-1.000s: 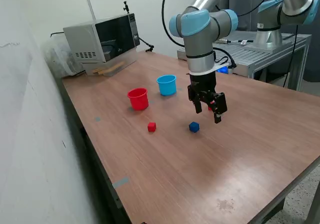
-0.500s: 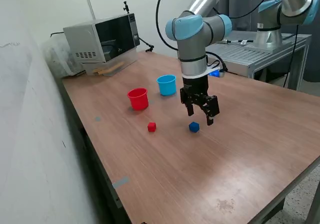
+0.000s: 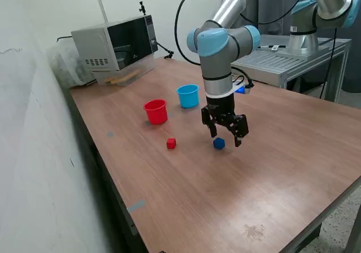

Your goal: Place red objects in the red bin, and blue objects in the blue bin.

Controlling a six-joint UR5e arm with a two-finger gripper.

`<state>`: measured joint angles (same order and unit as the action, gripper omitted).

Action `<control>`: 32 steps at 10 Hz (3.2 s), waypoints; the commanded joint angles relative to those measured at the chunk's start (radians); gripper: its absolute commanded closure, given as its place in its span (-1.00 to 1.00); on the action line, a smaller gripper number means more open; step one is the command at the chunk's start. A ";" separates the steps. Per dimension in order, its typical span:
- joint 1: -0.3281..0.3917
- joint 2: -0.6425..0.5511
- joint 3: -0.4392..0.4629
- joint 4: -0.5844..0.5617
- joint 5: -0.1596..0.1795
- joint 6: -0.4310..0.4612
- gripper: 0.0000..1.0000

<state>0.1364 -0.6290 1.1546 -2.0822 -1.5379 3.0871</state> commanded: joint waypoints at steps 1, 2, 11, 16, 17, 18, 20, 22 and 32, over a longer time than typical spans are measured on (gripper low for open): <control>-0.001 0.015 -0.009 -0.001 -0.016 -0.039 -1.00; 0.000 0.017 -0.012 -0.016 -0.033 -0.039 -1.00; 0.003 0.034 -0.013 -0.036 -0.120 -0.038 1.00; 0.012 0.008 -0.012 -0.050 -0.215 -0.038 1.00; 0.012 -0.023 -0.009 -0.049 -0.240 -0.036 1.00; 0.011 -0.062 0.002 -0.047 -0.245 -0.039 1.00; 0.011 -0.125 0.036 -0.042 -0.255 -0.041 1.00; -0.004 -0.220 0.100 -0.038 -0.284 -0.041 1.00; -0.434 -0.367 0.327 0.027 -0.205 -0.160 1.00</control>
<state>-0.2447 -0.9915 1.4535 -2.0551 -1.7941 2.9534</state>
